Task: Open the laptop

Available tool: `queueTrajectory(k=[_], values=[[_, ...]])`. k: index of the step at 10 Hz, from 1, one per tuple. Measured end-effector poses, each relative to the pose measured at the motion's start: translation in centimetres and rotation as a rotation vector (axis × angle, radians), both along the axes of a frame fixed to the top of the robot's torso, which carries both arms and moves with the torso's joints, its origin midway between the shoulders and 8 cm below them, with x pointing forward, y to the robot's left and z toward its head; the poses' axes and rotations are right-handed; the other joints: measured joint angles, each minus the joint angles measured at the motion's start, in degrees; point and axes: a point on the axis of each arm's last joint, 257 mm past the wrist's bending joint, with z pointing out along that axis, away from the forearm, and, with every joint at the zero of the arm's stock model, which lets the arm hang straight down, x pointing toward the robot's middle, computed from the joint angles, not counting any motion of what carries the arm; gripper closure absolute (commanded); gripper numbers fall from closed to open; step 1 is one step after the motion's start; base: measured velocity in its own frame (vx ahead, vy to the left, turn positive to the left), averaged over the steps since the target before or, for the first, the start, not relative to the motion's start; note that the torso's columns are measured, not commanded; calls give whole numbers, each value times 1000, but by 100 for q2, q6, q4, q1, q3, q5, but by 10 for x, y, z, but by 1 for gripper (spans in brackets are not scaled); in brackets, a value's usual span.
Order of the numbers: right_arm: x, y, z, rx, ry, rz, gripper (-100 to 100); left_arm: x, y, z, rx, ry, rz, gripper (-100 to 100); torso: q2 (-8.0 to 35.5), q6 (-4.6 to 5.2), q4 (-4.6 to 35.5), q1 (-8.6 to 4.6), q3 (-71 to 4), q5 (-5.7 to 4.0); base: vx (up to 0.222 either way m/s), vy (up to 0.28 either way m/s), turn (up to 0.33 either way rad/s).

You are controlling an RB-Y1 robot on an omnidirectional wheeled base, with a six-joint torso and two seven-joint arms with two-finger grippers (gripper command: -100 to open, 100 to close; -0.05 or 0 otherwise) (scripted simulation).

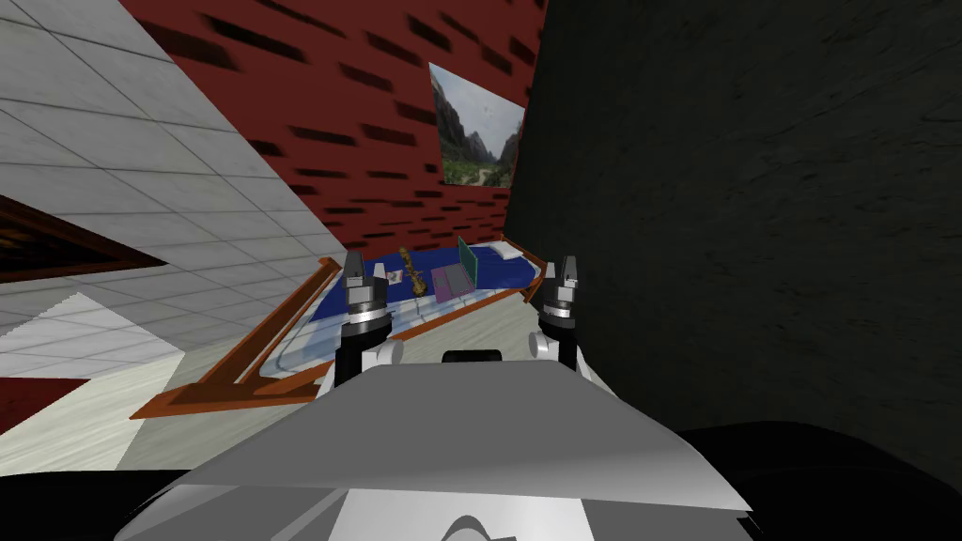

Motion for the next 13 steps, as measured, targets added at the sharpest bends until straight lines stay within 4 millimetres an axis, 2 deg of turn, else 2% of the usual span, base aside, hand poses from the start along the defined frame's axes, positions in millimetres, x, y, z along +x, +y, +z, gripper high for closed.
queueTrajectory(k=[2,9,10,11,13], values=[[0,0,0,0,0,0,0,0,0,0,0,0,0,0,597,0,600,0,-1200,0,0,0,0],[0,0,0,0,0,0,0,0,0,0,0,0,0,0,3539,0,3537,0,-7073,0,0,0,0],[0,0,0,0,0,0,0,0,0,0,0,0,0,-100,3962,0,3960,0,-7919,0,20,-17,7],[0,0,0,0,0,0,0,1,-2,-1,21,9,-9,-100,4151,0,4148,-4,-8316,-1,32,-46,14],[0,0,0,0,0,0,0,5,-5,-5,77,37,-26,-100,4214,0,4219,-15,-8456,-4,42,-82,20]])
